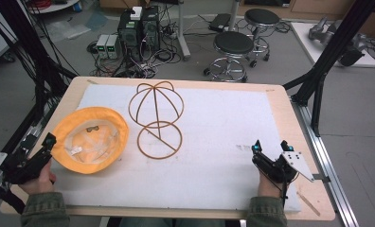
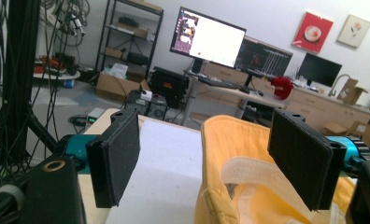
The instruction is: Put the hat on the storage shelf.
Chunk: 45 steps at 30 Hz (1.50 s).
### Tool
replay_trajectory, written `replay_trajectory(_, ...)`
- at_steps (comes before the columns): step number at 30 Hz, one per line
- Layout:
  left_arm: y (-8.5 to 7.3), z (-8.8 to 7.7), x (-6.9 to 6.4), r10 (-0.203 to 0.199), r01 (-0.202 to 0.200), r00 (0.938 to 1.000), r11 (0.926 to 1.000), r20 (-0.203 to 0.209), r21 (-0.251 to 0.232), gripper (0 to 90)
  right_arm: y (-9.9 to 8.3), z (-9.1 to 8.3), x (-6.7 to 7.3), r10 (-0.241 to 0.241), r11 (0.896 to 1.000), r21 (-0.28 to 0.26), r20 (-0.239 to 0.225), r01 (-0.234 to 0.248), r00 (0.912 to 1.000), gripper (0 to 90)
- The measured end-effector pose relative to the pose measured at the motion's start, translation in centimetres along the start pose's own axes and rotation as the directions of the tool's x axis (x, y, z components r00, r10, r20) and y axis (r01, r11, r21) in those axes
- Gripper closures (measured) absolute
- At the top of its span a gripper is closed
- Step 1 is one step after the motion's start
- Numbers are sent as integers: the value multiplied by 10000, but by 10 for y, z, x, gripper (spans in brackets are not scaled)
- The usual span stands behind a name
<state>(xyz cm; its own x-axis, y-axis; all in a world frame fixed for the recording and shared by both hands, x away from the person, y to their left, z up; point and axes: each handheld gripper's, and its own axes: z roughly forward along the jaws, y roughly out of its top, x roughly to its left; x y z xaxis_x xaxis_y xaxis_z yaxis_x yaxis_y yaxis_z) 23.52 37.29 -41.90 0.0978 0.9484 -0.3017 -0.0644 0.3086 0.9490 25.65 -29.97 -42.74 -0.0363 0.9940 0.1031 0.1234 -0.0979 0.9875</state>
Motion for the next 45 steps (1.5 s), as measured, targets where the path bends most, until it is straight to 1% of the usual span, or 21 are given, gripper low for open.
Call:
replay_trajectory(2,0,0,1,-53,53,10000,10000,-6,16,256,0,0,0,99,9999,33,35,-99,9999,79)
replay_trajectory(7,-1,0,3,-188,188,9998,9998,-54,108,257,0,-1,-1,85,10000,13,11,-85,10000,79)
replay_trajectory(10,-4,0,5,-393,395,9992,9991,-122,169,257,-1,0,0,65,9999,124,-127,-64,9999,78)
replay_trajectory(15,-3,-1,6,-401,402,9991,9992,-137,71,257,-1,1,1,65,9999,155,-134,-63,9999,79)
replay_trajectory(22,-4,0,5,-459,461,9989,9988,-134,158,260,-1,0,2,65,9999,159,-166,-63,9998,79)
replay_trajectory(25,-3,0,5,-426,428,9990,9989,-93,178,262,-1,1,1,95,9999,143,-212,-92,9997,79)
replay_trajectory(31,-3,2,3,-341,341,9994,9990,-14,288,262,-1,1,2,75,9999,140,-251,-71,9997,79)
replay_trajectory(32,-3,3,3,-254,254,9997,9990,15,360,261,-1,1,1,63,9998,172,-278,-58,9996,79)
replay_trajectory(33,-3,3,3,-254,254,9997,9990,15,360,261,-1,1,1,63,9998,172,-278,-58,9996,79)
replay_trajectory(34,-3,5,2,-161,159,9999,9986,43,499,261,-1,1,1,92,9998,200,-302,-86,9995,79)
replay_trajectory(37,-3,6,0,-79,73,9999,9982,86,601,261,-2,2,1,93,9997,211,-305,-87,9995,79)
replay_trajectory(39,-3,10,-3,98,-102,9999,9968,62,788,261,-2,2,1,117,9997,212,-337,-110,9994,79)
replay_trajectory(40,-2,10,-4,199,-203,9998,9966,64,795,262,-2,2,2,145,9997,222,-340,-138,9993,79)
replay_trajectory(41,-2,10,-4,199,-203,9998,9966,64,795,262,-2,2,2,145,9997,222,-340,-138,9993,79)
replay_trajectory(42,-1,12,-7,437,-442,9990,9949,79,903,264,-2,3,1,155,9995,283,-366,-145,9992,79)
replay_trajectory(44,-1,14,-11,642,-648,9979,9928,88,1006,265,-2,3,1,124,9995,304,-398,-112,9991,79)
replay_trajectory(45,-1,14,-11,642,-648,9979,9928,88,1006,268,-2,4,1,149,9993,339,-405,-135,9991,79)
